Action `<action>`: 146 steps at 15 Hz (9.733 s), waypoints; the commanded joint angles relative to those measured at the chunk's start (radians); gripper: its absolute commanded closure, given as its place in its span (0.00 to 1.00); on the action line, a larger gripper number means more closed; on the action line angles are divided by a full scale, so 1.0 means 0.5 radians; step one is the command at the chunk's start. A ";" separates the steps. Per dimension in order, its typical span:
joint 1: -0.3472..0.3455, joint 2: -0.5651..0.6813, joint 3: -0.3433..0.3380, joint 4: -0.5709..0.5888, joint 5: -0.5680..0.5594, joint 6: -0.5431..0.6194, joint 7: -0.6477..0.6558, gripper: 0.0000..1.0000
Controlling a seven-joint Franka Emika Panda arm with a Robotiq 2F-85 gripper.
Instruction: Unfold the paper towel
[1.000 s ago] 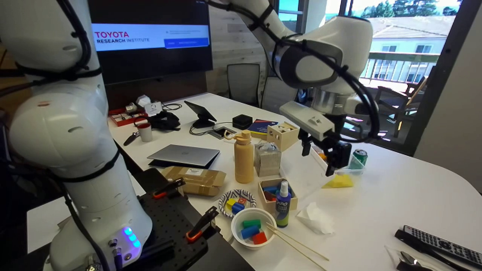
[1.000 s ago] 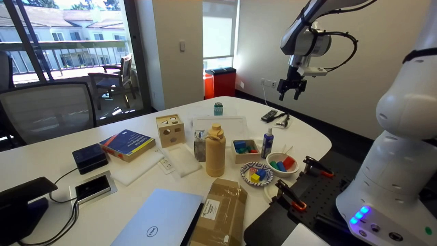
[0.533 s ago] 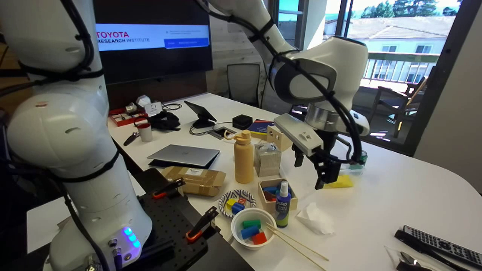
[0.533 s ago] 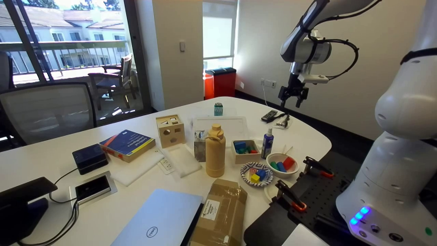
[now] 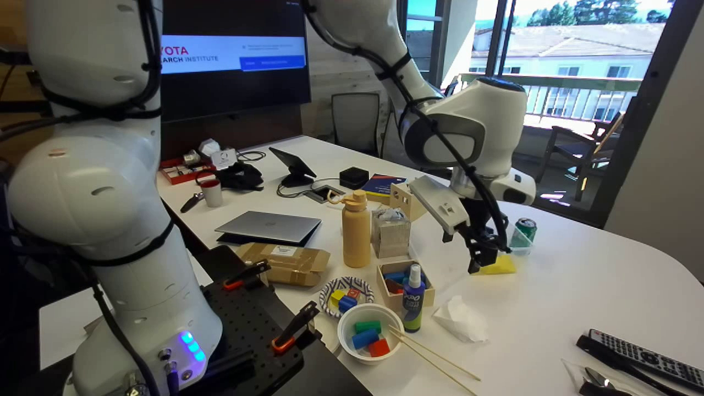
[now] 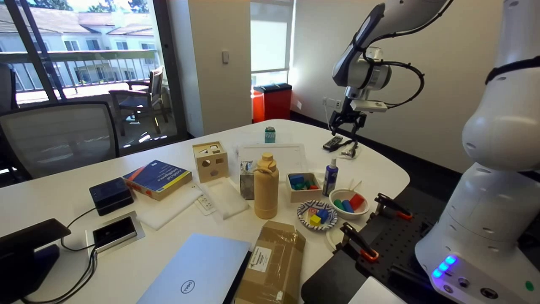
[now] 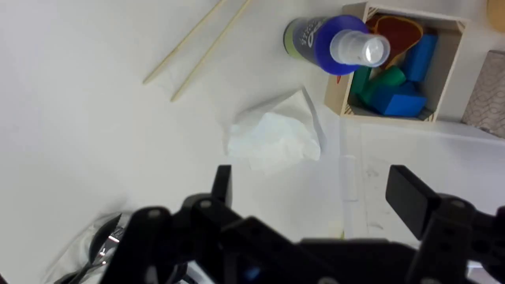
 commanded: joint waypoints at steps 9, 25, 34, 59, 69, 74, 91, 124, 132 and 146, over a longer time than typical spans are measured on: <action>-0.096 0.854 0.098 0.639 -0.128 0.006 0.559 0.00; -0.153 1.426 0.173 1.198 -0.135 -0.067 0.709 0.47; -0.181 1.476 0.164 1.324 -0.135 -0.272 0.708 1.00; -0.635 1.106 0.160 1.802 0.023 -1.831 0.389 1.00; -0.121 1.201 -0.089 1.583 -0.273 -0.896 1.248 1.00; 0.119 1.325 -0.305 1.607 -0.529 -0.985 1.801 1.00; 0.215 1.574 -0.325 1.680 -0.795 -1.202 2.318 0.06; -0.104 1.501 -0.283 1.374 -0.321 -0.939 2.348 1.00; 0.050 1.421 -0.313 1.327 -0.386 -0.799 2.388 1.00; 0.313 1.526 -0.391 1.354 -0.554 -0.109 2.561 1.00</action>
